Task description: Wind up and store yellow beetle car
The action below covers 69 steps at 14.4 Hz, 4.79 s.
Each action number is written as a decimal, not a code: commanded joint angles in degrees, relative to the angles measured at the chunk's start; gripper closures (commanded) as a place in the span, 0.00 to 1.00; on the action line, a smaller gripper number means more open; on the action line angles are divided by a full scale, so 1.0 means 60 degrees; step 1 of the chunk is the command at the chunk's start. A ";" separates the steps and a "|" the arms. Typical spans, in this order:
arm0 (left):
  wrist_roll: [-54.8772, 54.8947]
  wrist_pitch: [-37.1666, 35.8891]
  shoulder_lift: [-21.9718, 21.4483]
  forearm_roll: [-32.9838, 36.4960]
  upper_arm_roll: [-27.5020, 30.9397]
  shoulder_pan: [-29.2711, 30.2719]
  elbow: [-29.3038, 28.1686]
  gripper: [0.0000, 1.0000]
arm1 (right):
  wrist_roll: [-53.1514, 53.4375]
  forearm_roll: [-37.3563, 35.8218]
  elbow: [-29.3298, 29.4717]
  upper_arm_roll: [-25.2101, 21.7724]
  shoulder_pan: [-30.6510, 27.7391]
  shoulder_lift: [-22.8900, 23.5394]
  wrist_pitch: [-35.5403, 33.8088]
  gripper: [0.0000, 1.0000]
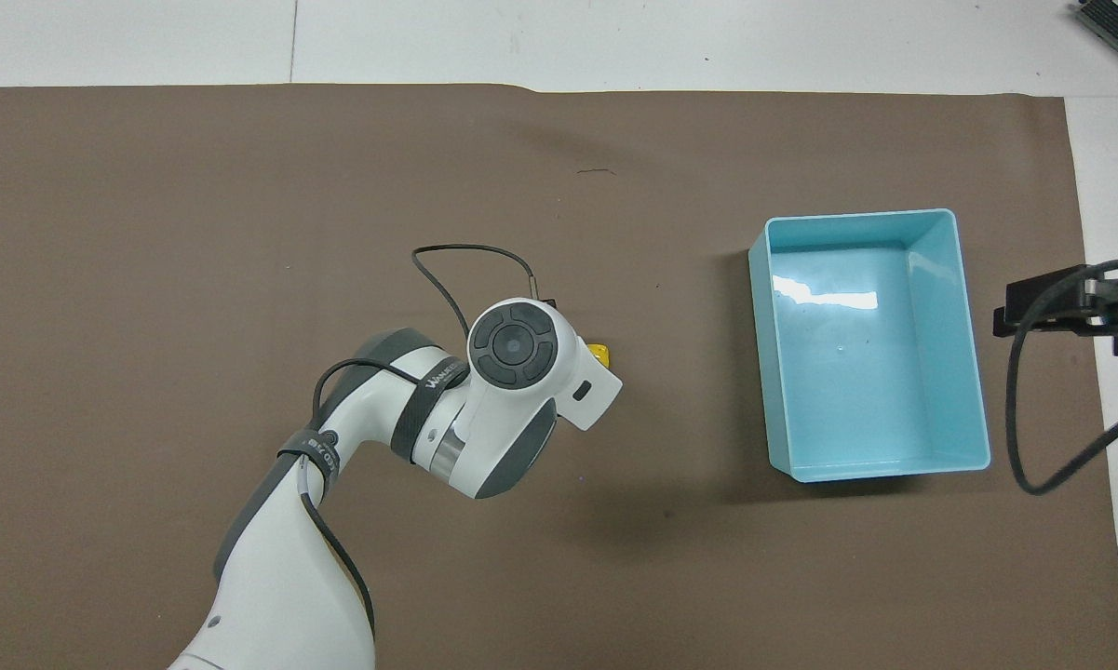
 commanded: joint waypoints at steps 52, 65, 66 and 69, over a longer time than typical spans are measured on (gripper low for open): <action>-0.7641 -0.6697 -0.3683 0.1383 0.0573 0.5202 0.1603 0.00 | 0.0141 0.0193 -0.0283 0.0026 -0.0082 -0.0205 0.0196 0.00; -0.8539 -0.8192 -0.4138 0.1192 0.0559 0.5949 0.2394 0.00 | 0.0141 0.0193 -0.0283 0.0011 -0.0082 -0.0205 0.0196 0.00; -0.8540 -0.8192 -0.4138 0.1192 0.0559 0.5993 0.2394 0.00 | 0.0141 0.0193 -0.0283 0.0026 -0.0082 -0.0205 0.0196 0.00; -0.8540 -0.8206 -0.4153 0.1192 0.0559 0.6023 0.2394 0.00 | 0.0141 0.0193 -0.0283 0.0011 -0.0082 -0.0205 0.0196 0.00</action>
